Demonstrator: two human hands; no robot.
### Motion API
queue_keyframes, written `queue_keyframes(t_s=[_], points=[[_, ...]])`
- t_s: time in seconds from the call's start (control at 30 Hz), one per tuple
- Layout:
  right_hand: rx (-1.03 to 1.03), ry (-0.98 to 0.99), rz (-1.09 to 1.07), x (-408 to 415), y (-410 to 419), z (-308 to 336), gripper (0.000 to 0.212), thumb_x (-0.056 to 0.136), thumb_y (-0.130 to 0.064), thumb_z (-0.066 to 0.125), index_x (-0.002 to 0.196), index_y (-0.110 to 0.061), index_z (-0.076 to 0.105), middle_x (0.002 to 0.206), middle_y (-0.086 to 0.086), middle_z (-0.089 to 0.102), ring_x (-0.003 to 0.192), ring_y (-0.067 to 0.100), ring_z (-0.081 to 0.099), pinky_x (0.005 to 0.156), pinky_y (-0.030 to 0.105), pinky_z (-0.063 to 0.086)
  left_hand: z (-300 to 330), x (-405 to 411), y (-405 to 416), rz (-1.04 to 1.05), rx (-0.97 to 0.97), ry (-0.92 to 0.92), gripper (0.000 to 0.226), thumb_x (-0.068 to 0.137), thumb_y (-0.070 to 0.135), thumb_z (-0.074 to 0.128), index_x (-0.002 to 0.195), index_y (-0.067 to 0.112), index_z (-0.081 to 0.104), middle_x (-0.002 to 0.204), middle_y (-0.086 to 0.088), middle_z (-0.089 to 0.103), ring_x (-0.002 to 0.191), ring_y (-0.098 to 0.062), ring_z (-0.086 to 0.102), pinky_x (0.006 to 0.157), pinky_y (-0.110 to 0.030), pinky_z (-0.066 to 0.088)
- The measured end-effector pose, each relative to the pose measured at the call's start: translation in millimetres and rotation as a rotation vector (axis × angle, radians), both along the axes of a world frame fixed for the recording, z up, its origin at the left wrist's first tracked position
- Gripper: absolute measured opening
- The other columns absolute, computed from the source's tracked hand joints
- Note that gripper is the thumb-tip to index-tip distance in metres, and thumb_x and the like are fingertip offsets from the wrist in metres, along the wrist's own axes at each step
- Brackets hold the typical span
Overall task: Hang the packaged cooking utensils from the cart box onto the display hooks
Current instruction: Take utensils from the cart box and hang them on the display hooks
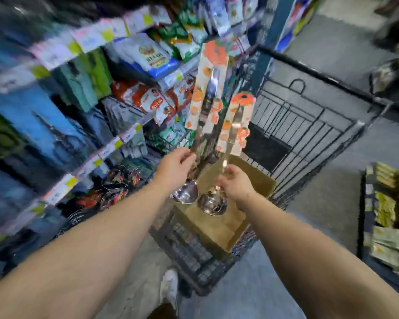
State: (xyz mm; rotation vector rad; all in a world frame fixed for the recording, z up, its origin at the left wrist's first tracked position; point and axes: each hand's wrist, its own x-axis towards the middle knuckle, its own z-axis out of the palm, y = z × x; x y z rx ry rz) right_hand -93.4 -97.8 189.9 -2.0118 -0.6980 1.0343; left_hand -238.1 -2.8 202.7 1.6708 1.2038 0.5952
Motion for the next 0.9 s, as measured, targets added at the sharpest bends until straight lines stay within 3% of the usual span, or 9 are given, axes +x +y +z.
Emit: queue_keyframes(t_s=[0.07, 0.17, 0.27, 0.33, 0.37, 0.43, 0.6, 0.73, 0.9], points=[[0.092, -0.075, 0.08, -23, -8, 30, 0.021, 0.094, -0.015, 0.056, 0.115, -0.013, 0.056, 0.102, 0.009, 0.068, 0.084, 0.02, 0.061, 0.081, 0.04, 0.053, 25, -34, -19, 0.076, 0.022, -0.02, 0.029, 0.095, 0.026, 0.053, 0.112, 0.003, 0.059, 0.094, -0.01, 0.066, 0.09, -0.028, 0.062, 0.087, -0.039, 0.047], [0.166, -0.146, 0.195, -72, -26, 65, 0.023, 0.095, -0.019, 0.054, 0.118, -0.015, 0.053, 0.1, 0.018, 0.069, 0.078, 0.03, 0.062, 0.065, 0.042, 0.048, 56, -97, -67, 0.211, 0.143, -0.011, 0.018, 0.094, 0.029, 0.053, 0.095, 0.012, 0.059, 0.086, -0.008, 0.066, 0.08, -0.028, 0.062, 0.079, -0.041, 0.049], [0.239, -0.141, 0.328, -133, -49, 98, 0.015, 0.094, -0.022, 0.053, 0.108, -0.025, 0.052, 0.105, 0.016, 0.068, 0.075, 0.025, 0.058, 0.063, 0.035, 0.045, 92, -158, -117, 0.368, 0.235, -0.025, 0.016, 0.091, 0.024, 0.059, 0.088, 0.008, 0.059, 0.081, -0.014, 0.066, 0.076, -0.03, 0.061, 0.071, -0.034, 0.046], [0.288, -0.171, 0.428, -179, -63, 128, 0.017, 0.096, -0.02, 0.053, 0.113, -0.017, 0.054, 0.099, 0.006, 0.066, 0.08, 0.019, 0.058, 0.067, 0.025, 0.043, 118, -199, -147, 0.505, 0.267, -0.015, 0.013, 0.088, 0.021, 0.064, 0.086, 0.011, 0.057, 0.076, -0.008, 0.061, 0.073, -0.024, 0.054, 0.065, -0.023, 0.042], [0.313, -0.203, 0.481, -202, -68, 141, 0.021, 0.097, -0.019, 0.052, 0.117, -0.013, 0.055, 0.098, 0.005, 0.065, 0.083, 0.017, 0.057, 0.066, 0.022, 0.039, 128, -221, -159, 0.572, 0.291, -0.029, 0.014, 0.087, 0.021, 0.066, 0.083, 0.014, 0.055, 0.075, -0.007, 0.061, 0.072, -0.023, 0.054, 0.069, -0.025, 0.044], [0.367, -0.262, 0.59, -252, -76, 161, 0.027, 0.098, -0.022, 0.051, 0.123, -0.011, 0.052, 0.098, 0.005, 0.065, 0.087, 0.021, 0.06, 0.067, 0.024, 0.038, 142, -271, -183, 0.694, 0.319, -0.053, 0.016, 0.085, 0.024, 0.068, 0.081, 0.019, 0.054, 0.073, -0.005, 0.062, 0.072, -0.025, 0.058, 0.075, -0.037, 0.049], [0.497, -0.287, 0.865, -389, -120, 195, 0.035, 0.099, -0.025, 0.049, 0.132, -0.016, 0.043, 0.093, 0.005, 0.063, 0.073, 0.018, 0.055, 0.058, 0.028, 0.038, 174, -396, -263, 1.006, 0.412, -0.017, 0.025, 0.082, 0.021, 0.071, 0.068, 0.022, 0.051, 0.064, 0.007, 0.053, 0.071, -0.022, 0.054, 0.069, -0.032, 0.042], [0.598, -0.218, 1.06, -508, -169, 208, 0.03, 0.098, -0.022, 0.049, 0.128, -0.016, 0.046, 0.084, 0.007, 0.068, 0.059, 0.017, 0.054, 0.054, 0.028, 0.041, 193, -503, -342, 1.174, 0.437, 0.042, 0.017, 0.083, 0.029, 0.07, 0.079, 0.019, 0.056, 0.074, 0.007, 0.058, 0.076, -0.02, 0.057, 0.068, -0.029, 0.042], [0.667, -0.11, 1.248, -674, -254, 219, 0.034, 0.098, -0.027, 0.049, 0.131, -0.019, 0.043, 0.1, 0.011, 0.069, 0.06, 0.015, 0.053, 0.051, 0.027, 0.04, 209, -640, -456, 1.392, 0.496, 0.104, 0.018, 0.082, 0.028, 0.071, 0.091, 0.02, 0.058, 0.077, 0.005, 0.057, 0.082, -0.02, 0.059, 0.076, -0.03, 0.047]])
